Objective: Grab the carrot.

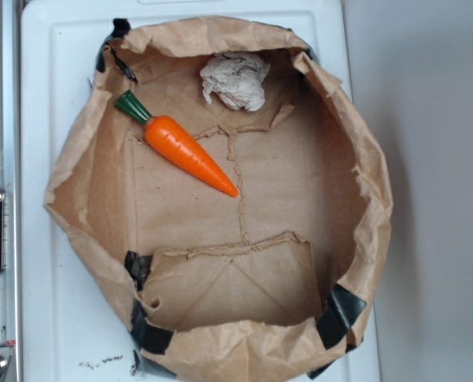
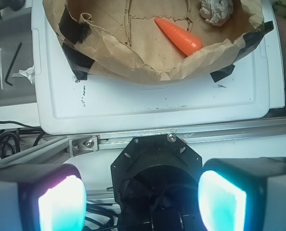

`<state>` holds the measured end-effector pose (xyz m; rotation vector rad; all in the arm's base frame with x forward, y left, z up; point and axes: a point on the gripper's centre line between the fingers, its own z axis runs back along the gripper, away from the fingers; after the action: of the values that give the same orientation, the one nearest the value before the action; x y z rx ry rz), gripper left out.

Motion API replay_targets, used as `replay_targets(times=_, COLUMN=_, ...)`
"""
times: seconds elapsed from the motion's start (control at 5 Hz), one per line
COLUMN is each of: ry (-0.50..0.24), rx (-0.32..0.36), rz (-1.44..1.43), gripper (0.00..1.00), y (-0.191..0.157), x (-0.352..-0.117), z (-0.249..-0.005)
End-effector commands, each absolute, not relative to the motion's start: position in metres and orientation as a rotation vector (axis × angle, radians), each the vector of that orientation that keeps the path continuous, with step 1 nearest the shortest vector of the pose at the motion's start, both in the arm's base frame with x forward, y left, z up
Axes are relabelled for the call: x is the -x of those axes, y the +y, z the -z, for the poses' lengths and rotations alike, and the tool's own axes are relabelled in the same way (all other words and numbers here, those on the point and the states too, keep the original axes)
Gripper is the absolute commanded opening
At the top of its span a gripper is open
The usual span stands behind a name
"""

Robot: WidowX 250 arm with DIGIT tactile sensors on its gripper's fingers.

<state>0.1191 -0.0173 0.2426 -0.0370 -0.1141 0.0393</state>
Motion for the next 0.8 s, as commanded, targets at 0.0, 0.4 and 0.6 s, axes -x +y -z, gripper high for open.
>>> replay_targets(times=0.0, ry=-0.114, rx=0.037, rz=-0.039, gripper=1.0, y=-0.017, x=-0.119, z=-0.243)
replay_targets(times=0.4, ry=-0.166, rx=0.042, rz=0.093, gripper=1.0, y=-0.027, x=-0.197, z=-0.232)
replay_targets(times=0.6, ry=-0.217, rx=0.093, rz=0.291, gripper=1.0, y=-0.014, x=-0.225, z=-0.229)
